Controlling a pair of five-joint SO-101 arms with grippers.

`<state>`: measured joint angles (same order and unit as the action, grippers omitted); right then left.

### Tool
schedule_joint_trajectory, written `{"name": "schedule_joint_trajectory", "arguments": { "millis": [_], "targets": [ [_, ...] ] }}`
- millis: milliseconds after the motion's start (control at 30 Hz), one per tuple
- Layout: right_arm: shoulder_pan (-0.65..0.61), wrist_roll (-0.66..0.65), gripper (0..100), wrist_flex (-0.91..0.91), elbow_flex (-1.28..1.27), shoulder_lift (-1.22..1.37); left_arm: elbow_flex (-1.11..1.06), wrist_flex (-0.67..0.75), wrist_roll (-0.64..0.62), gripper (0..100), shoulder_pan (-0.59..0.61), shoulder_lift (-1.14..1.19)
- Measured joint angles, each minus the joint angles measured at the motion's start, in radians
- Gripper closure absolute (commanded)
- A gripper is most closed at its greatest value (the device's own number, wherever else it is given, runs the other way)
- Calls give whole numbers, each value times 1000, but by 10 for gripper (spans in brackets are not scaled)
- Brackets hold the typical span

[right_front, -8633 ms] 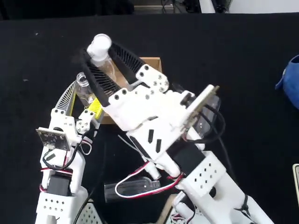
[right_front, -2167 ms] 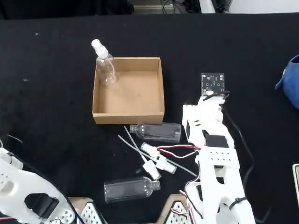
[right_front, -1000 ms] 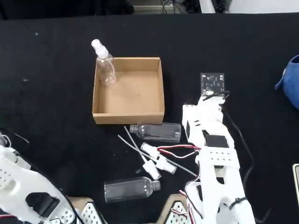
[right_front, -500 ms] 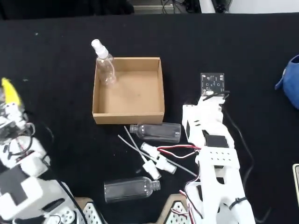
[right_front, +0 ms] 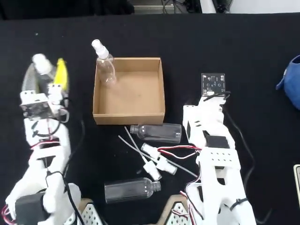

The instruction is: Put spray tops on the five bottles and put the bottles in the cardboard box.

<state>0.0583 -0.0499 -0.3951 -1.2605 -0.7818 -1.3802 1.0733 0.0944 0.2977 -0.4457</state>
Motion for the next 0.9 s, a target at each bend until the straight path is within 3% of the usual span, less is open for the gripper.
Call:
{"name": "schedule_joint_trajectory", "arguments": {
  "millis": [433,667,900],
  "targets": [
    [0,0,935,0,0,0,11,-14,-12,971,-278,-6],
    [0,0,935,0,0,0,114,-232,-206,970,-305,-6],
    [0,0,935,0,0,0,123,-255,-232,970,-305,-6]
  ]
}}
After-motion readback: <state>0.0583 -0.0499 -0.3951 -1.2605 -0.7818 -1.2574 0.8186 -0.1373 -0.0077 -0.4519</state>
